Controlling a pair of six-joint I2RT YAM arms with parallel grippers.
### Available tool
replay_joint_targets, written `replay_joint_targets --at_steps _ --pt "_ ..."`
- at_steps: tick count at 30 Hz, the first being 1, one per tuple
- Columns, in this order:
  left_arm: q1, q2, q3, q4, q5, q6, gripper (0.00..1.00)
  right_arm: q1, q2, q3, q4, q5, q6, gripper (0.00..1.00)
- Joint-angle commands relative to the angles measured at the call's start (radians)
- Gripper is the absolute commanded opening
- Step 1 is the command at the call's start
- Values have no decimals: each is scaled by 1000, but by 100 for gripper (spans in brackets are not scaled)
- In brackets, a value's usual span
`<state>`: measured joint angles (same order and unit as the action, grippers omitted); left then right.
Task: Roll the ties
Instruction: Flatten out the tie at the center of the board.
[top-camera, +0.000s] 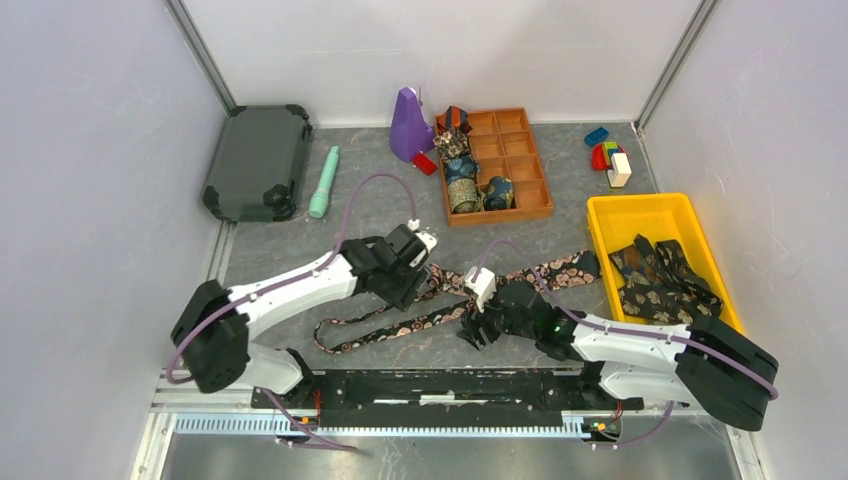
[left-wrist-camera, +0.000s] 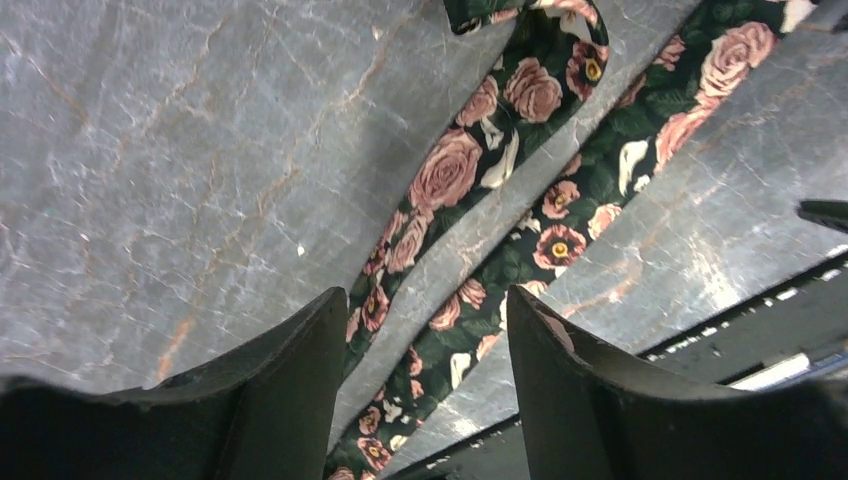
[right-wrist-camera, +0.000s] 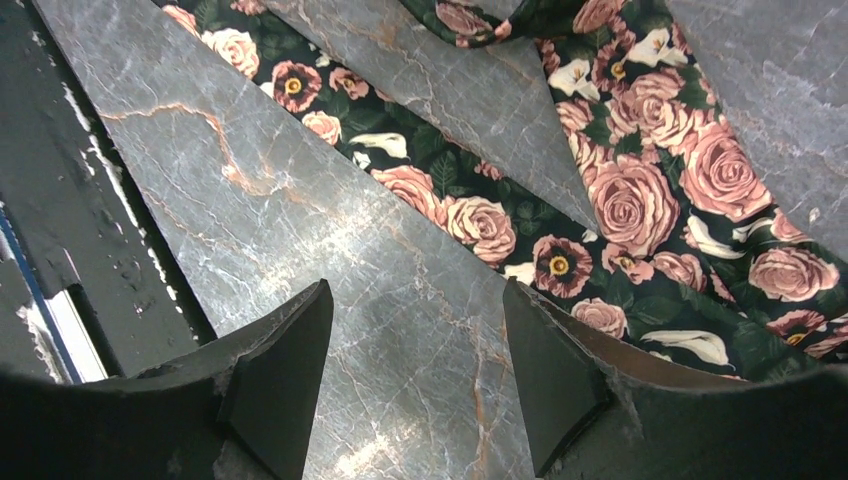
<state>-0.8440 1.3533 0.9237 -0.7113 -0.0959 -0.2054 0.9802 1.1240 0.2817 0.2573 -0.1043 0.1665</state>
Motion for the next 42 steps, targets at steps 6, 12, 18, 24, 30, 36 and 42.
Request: replay_joint_targets --at_steps 6,12,18,24,30,36,42 --pt "-63 286 149 -38 -225 141 57 6 -61 -36 102 -41 -1 70" --pt "-62 363 211 -100 -284 120 20 16 -75 -61 179 -106 -1 71" --pt "-20 286 290 -235 -301 65 2 53 -24 -42 232 -100 -35 71" --pt "156 139 250 -247 -154 41 2 159 90 -15 407 -32 -94 72" --pt "313 11 204 -228 -73 -13 2 289 284 113 536 36 -248 74" --pt "385 -21 158 -182 1 -32 2 377 500 345 507 67 -377 75" --pt "426 -45 121 -148 32 -23 2 387 655 506 489 75 -471 75"
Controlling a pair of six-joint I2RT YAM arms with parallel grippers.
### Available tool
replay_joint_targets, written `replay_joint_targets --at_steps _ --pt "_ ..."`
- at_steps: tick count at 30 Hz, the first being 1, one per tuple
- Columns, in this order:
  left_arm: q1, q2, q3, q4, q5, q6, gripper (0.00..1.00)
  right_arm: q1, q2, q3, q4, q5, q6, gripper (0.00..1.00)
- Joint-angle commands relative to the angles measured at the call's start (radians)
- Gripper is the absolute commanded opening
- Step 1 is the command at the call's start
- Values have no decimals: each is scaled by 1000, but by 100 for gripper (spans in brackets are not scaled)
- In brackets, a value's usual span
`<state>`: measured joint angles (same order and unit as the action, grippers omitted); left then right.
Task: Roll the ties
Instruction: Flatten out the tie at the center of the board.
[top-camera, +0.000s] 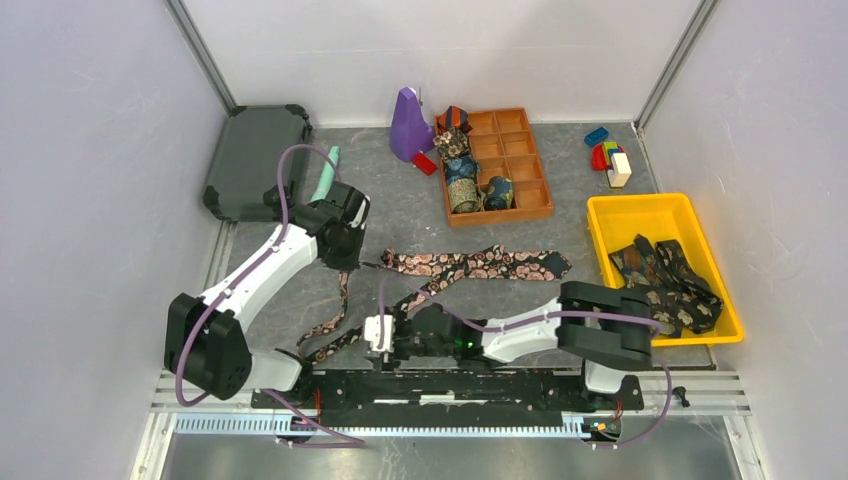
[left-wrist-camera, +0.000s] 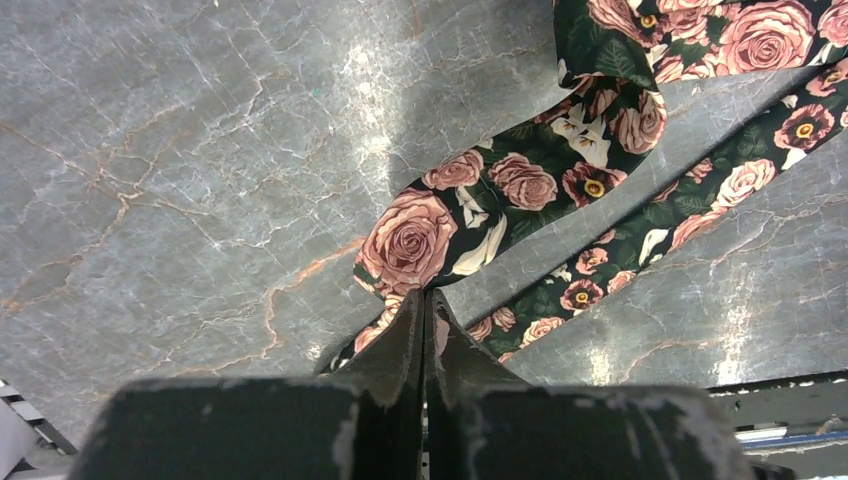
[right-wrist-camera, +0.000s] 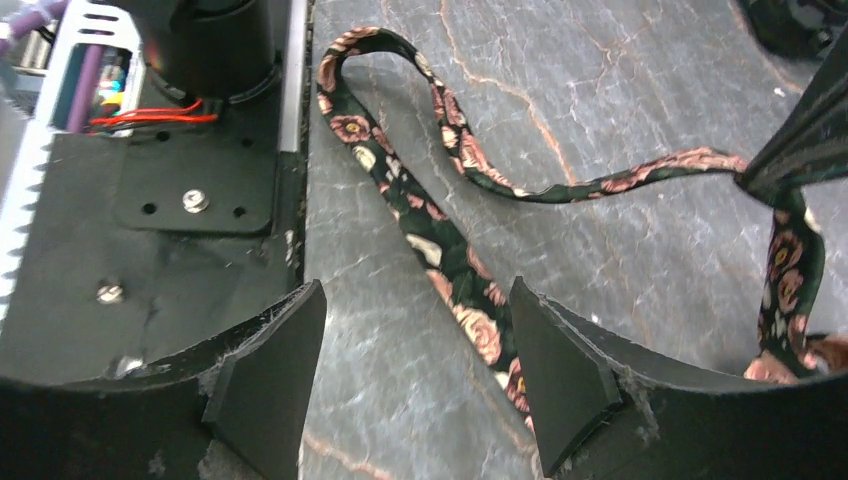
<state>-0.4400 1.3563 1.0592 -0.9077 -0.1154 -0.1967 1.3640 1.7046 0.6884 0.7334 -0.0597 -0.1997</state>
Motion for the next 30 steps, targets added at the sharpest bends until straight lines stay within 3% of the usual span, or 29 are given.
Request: replay_joint_targets --at_steps 1,5,7,11,14,16,19,30 --pt "26 -51 -19 53 52 -29 2 1 95 124 2 44 -110 75" --pt "51 -68 -43 78 47 -27 2 -3 139 173 -22 53 -110 73" --pt "56 -75 -56 93 50 -27 2 -17 109 148 -26 131 -58 72" --pt "60 -82 -88 126 46 -28 2 -120 -29 85 -173 311 189 65" --pt "63 -82 -98 141 49 -27 2 -174 -148 51 -359 546 363 66" --pt "66 -85 -103 150 56 -26 2 -249 -230 0 -441 622 518 67" --pt "72 -101 -114 161 66 -27 2 -398 -319 -65 -514 624 668 65" --pt "78 -130 -147 179 68 -27 2 -753 -200 -10 -535 356 705 58"
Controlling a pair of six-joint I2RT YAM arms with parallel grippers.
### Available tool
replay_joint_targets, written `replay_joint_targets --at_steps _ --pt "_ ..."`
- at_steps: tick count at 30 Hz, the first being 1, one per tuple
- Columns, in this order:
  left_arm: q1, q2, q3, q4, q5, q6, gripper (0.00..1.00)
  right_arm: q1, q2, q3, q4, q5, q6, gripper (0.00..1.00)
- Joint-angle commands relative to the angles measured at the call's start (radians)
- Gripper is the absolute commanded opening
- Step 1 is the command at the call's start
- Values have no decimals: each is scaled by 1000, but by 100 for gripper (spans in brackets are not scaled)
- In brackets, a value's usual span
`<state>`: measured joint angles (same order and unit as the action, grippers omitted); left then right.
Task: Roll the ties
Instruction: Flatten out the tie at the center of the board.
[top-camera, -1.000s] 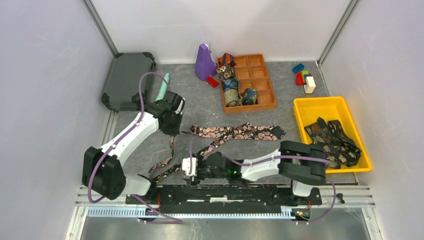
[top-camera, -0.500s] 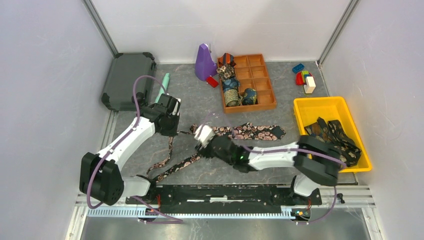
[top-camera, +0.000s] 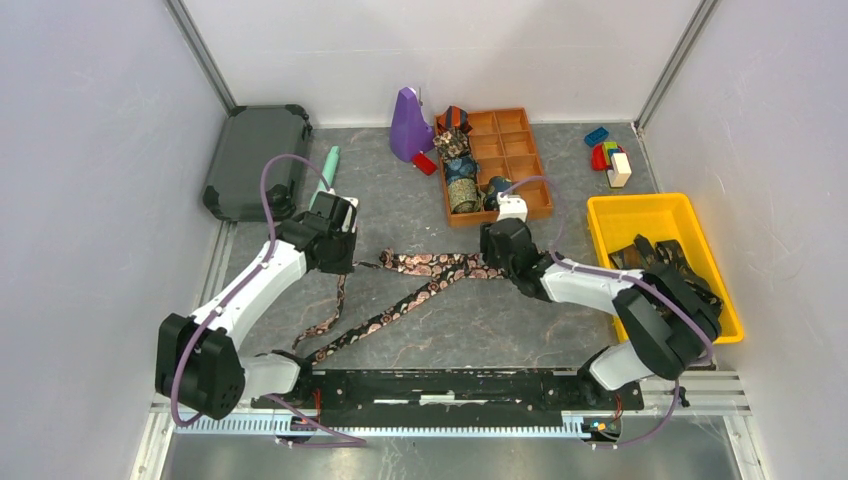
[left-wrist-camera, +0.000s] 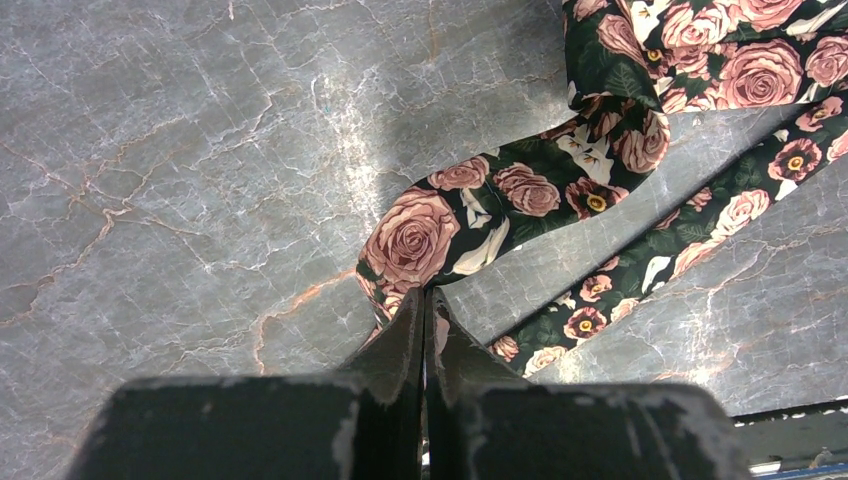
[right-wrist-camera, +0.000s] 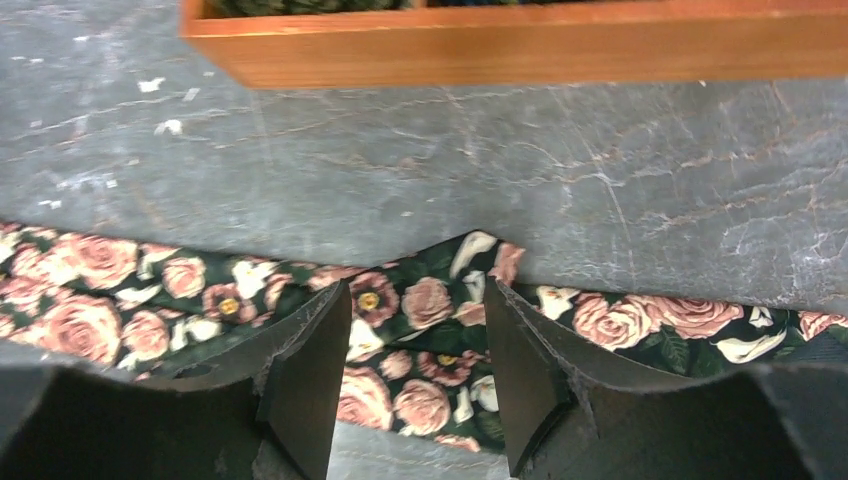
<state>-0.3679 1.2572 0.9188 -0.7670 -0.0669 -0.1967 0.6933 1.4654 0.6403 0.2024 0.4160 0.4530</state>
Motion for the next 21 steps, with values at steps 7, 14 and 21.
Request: replay_joint_targets --at_steps 7,14,21 --pt "7 -29 -11 39 17 -27 2 -170 129 75 20 -247 26 52" --pt "6 -29 -15 39 18 -27 2 -185 176 76 29 -271 29 45" --pt "7 -32 -17 39 20 -27 2 -197 190 55 41 -263 31 14"
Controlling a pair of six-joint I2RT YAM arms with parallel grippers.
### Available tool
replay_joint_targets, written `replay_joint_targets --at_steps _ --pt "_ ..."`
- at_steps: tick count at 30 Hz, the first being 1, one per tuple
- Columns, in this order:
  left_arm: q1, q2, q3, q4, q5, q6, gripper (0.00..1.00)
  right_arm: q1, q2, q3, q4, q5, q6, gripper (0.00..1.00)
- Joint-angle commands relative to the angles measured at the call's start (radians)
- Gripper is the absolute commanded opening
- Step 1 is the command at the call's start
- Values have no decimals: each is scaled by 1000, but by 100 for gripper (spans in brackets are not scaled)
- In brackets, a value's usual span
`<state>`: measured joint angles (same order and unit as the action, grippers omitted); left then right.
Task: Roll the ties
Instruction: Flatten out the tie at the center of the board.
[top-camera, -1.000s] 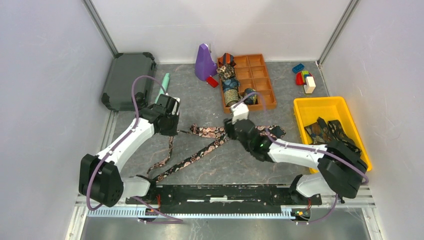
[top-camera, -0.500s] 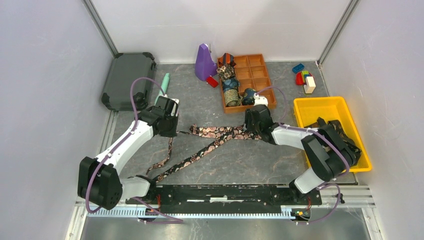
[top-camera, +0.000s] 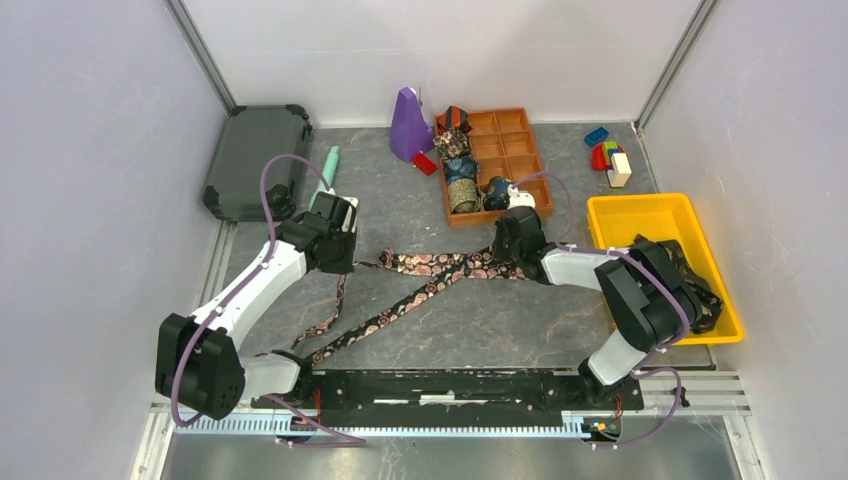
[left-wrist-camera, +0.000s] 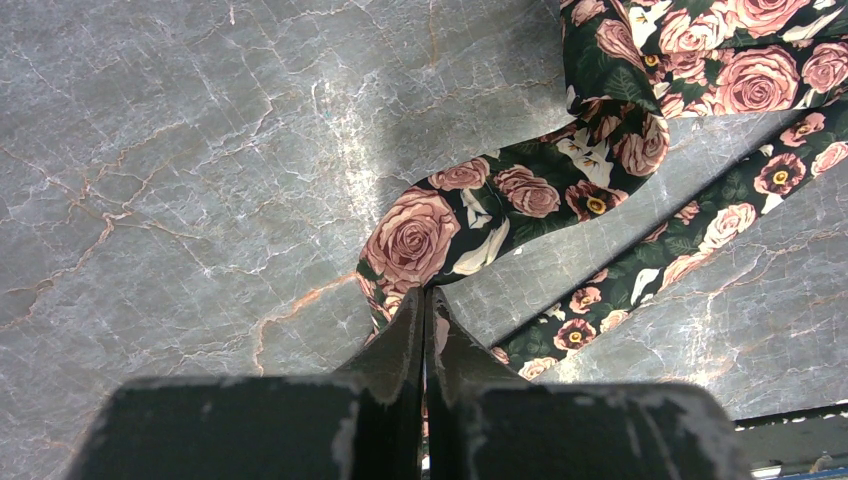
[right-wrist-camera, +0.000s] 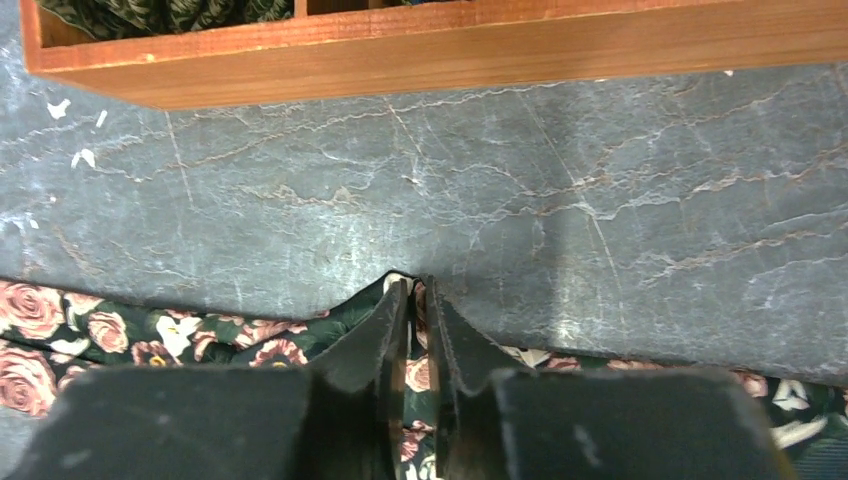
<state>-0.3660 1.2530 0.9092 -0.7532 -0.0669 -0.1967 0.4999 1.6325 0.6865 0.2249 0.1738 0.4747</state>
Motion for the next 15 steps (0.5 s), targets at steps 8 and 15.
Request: replay_joint_targets --at_steps 8,15 --pt "7 -32 -8 26 19 -29 2 -18 12 19 8 -23 -18 0" --pt "13 -39 -7 25 1 -29 2 -95 -251 13 -132 123 -119 0"
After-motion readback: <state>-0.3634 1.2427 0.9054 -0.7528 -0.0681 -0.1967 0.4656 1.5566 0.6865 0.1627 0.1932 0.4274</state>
